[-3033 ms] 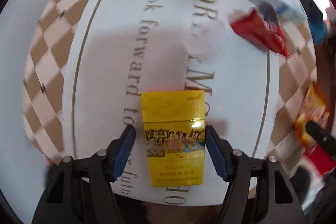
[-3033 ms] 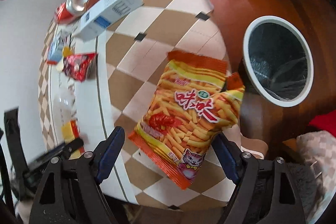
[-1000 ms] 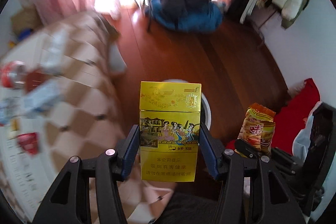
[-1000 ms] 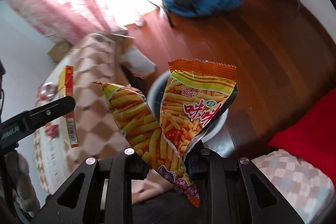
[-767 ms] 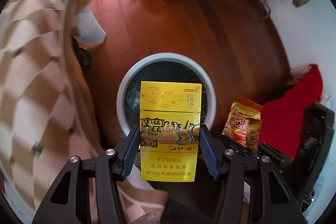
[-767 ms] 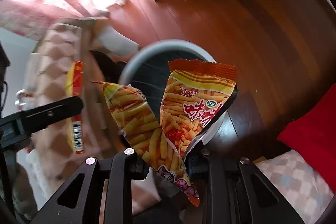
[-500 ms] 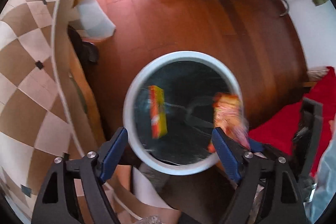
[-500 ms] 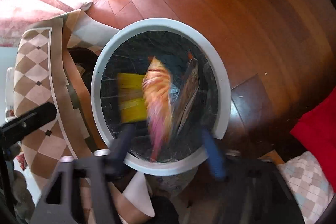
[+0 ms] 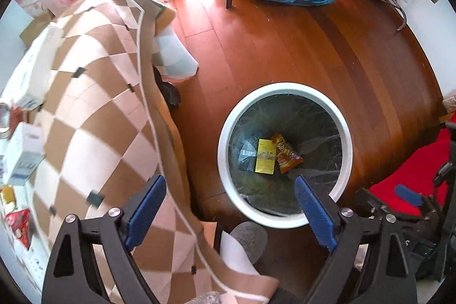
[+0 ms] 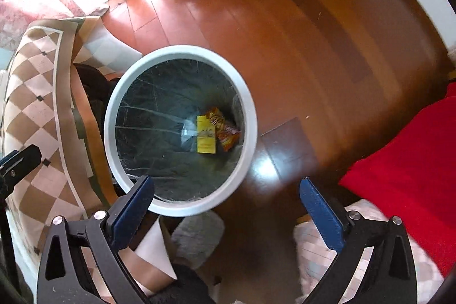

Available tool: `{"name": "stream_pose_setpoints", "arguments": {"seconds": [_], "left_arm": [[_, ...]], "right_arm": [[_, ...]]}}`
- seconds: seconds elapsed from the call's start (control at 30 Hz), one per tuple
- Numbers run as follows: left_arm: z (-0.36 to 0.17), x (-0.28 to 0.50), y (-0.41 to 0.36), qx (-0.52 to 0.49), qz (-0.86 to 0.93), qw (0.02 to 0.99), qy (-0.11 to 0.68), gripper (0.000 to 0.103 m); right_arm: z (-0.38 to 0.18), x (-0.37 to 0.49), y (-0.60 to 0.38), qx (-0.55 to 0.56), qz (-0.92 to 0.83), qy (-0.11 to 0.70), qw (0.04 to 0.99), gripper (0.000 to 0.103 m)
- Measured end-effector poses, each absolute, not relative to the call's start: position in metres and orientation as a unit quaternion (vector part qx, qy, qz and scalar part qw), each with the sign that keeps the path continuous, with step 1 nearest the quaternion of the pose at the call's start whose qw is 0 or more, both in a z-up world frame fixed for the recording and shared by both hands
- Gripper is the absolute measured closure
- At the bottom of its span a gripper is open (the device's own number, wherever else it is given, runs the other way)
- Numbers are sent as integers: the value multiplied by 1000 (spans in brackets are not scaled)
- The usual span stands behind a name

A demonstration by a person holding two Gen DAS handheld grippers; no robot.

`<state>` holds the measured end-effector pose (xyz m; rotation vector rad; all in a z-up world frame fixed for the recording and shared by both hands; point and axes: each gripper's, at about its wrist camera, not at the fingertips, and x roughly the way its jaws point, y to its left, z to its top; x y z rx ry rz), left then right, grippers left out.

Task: Collect trash
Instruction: 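Open both tools to drop the bag and box into the bin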

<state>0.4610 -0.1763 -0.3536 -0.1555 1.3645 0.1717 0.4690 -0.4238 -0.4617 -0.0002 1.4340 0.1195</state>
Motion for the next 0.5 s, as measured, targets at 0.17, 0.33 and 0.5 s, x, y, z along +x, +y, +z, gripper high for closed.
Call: {"name": "stream_pose_setpoints", "arguments": {"seconds": [0.17, 0.33, 0.5], "left_arm": [[-336, 445, -183, -61, 75, 777, 622, 11], [-307, 427, -186, -58, 75, 790, 606, 11], [-272, 410, -182, -71, 71, 804, 586, 11]], "right_arm": [[-427, 453, -420, -5, 56, 641, 765, 0], [-387, 435, -416, -10, 58, 622, 781, 0], [-341, 412, -416, -2, 63, 595, 801, 0]]}}
